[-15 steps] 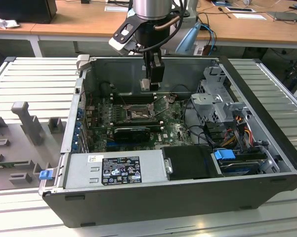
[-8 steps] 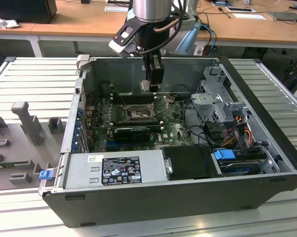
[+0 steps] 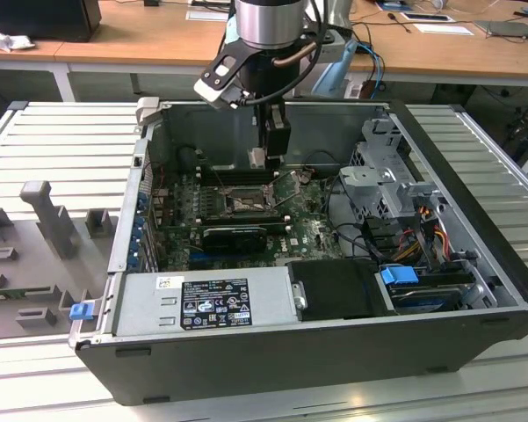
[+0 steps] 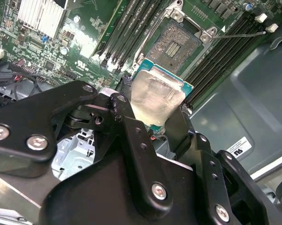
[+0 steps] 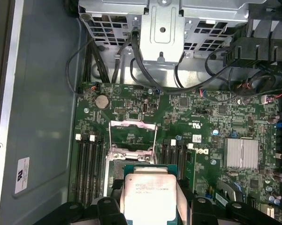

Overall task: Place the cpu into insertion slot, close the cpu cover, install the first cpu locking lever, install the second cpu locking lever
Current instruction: 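Place the cpu into insertion slot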

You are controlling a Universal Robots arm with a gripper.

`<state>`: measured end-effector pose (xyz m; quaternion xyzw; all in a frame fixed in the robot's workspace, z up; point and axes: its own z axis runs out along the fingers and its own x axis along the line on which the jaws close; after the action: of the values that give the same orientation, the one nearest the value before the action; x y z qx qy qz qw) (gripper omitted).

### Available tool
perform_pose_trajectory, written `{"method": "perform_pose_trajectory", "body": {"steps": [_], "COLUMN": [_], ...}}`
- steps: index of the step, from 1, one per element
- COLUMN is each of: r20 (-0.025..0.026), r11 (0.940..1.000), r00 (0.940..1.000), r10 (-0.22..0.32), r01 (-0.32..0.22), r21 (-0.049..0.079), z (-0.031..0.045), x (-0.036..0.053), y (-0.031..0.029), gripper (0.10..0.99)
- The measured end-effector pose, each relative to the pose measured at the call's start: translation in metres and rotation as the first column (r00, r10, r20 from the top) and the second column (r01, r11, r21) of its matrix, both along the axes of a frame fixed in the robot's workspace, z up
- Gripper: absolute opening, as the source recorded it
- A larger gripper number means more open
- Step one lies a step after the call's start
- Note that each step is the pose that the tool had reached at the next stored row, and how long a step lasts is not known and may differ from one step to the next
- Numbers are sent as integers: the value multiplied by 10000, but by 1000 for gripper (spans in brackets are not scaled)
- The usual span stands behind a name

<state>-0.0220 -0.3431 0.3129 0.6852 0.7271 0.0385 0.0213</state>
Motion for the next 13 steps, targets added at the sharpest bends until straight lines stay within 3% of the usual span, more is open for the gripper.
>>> {"method": "perform_pose_trajectory", "body": {"steps": [7,13], "r20": [1,0], "r11": [9999,9991], "r00": [9999,9991], "r10": [-131,-414], "r01": [131,414], "r21": [-15,-15], "z": [-145,-282], "x": [0,-2], "y": [4,51], "gripper": [529,529]}}
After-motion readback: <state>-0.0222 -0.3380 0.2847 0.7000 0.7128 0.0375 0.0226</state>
